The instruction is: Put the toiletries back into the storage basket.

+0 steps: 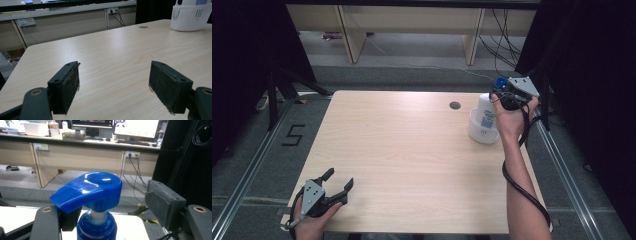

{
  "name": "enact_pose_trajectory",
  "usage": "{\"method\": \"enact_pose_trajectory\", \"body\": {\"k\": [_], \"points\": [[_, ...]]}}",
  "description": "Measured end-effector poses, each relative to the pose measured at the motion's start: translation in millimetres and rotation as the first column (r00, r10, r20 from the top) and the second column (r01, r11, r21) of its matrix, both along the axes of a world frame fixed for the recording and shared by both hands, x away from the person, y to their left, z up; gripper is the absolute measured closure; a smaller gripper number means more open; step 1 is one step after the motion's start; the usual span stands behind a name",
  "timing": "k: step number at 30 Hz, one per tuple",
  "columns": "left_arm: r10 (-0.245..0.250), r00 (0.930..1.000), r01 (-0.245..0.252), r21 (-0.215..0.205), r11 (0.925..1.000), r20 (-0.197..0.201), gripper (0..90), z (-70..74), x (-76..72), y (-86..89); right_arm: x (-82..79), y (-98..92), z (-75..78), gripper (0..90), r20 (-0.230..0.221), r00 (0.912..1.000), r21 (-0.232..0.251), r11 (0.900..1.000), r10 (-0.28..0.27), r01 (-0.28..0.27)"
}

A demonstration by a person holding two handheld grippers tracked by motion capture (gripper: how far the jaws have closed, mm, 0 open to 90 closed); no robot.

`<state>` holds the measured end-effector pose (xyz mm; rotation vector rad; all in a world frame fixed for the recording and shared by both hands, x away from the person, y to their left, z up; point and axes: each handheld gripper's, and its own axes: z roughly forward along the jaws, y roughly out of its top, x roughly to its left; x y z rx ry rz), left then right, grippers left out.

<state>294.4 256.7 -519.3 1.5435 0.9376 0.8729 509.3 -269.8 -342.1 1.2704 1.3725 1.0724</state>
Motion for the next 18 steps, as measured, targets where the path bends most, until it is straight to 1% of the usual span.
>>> {"method": "enact_pose_trajectory", "body": {"k": [1,2,5,8,9,10,11,12,18], "points": [[0.002,1.0000,-0.002,0.005,1.0000,-0.006,23.8,0.4,-0.5,0.1,-0.4,0.5,0.4,30.4,-0.004,1.0000,0.003,1.000,-0.001,0.001],[0.002,1.0000,-0.002,0.005,1.0000,-0.005,23.8,0.3,-0.4,-0.1,-0.7,0.2,0.1,29.7,-0.001,1.0000,0.000,1.000,-0.002,0.002],[0.002,1.0000,-0.001,0.006,1.0000,-0.006,23.8,0.3,-0.4,-0.2,-1.8,0.9,0.1,28.9,-0.005,1.0000,0.011,1.000,-0.005,0.005],[0.002,1.0000,-0.002,0.006,1.0000,-0.006,23.8,0.2,-0.3,-0.2,-2.8,0.2,-0.1,28.4,0.005,1.0000,-0.017,1.000,0.002,-0.001],[0.002,1.0000,-0.002,0.005,1.0000,-0.007,23.8,0.1,-0.2,-0.2,-3.9,0.6,-0.3,27.9,-0.001,1.0000,-0.009,1.000,0.000,0.000],[0.001,1.0000,-0.001,0.005,1.0000,-0.006,23.8,0.1,-0.3,-0.3,-3.9,-0.4,-0.3,27.5,0.000,1.0000,-0.019,1.000,0.006,-0.006],[0.001,1.0000,-0.001,0.006,1.0000,-0.006,23.8,0.2,-0.3,-0.4,-4.3,0.0,-0.5,27.4,-0.003,1.0000,-0.009,1.000,0.005,-0.005],[0.001,1.0000,-0.001,0.005,1.0000,-0.007,23.8,0.2,-0.3,-0.5,-4.0,-0.8,-0.5,27.0,0.004,1.0000,-0.013,1.000,0.007,-0.007],[0.002,1.0000,-0.002,0.006,1.0000,-0.004,23.8,0.5,-0.5,-0.1,-5.1,0.6,-1.7,23.1,-0.003,0.9998,0.003,1.000,0.018,-0.018]]}}
